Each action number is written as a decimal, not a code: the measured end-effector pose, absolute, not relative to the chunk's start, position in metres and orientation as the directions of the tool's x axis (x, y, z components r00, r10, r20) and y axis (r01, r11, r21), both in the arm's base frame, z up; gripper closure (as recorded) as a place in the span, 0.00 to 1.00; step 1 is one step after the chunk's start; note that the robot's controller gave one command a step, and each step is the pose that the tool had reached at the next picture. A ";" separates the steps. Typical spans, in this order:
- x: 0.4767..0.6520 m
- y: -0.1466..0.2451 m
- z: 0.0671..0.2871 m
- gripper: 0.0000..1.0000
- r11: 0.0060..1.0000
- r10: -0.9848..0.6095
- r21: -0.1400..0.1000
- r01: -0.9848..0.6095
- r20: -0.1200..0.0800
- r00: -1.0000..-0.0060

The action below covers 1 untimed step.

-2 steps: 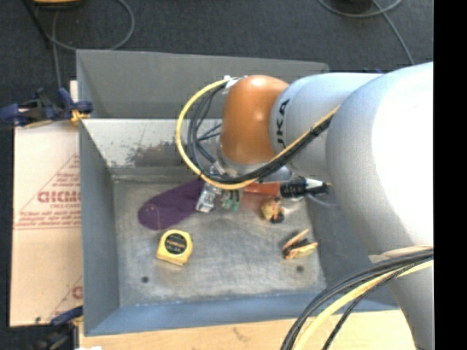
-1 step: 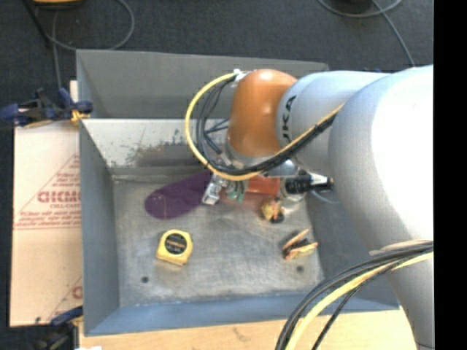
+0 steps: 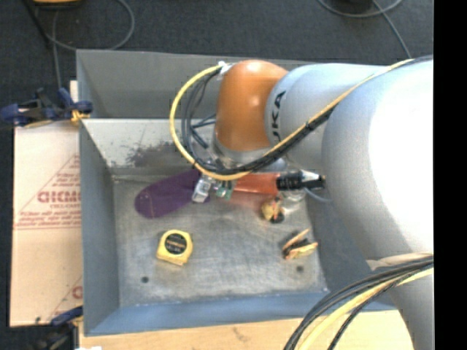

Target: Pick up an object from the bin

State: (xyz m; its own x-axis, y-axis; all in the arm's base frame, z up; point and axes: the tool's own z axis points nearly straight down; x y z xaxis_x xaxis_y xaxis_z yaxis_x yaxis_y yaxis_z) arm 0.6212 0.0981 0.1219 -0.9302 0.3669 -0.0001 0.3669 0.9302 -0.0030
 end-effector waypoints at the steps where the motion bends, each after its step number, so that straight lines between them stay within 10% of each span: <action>1: 0.633 0.133 0.137 1.00 0.912 0.411 0.009 0.411 -0.006 -0.912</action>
Offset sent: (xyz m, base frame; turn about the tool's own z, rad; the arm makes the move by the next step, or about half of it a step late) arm 0.0137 -0.0061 0.1966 0.0108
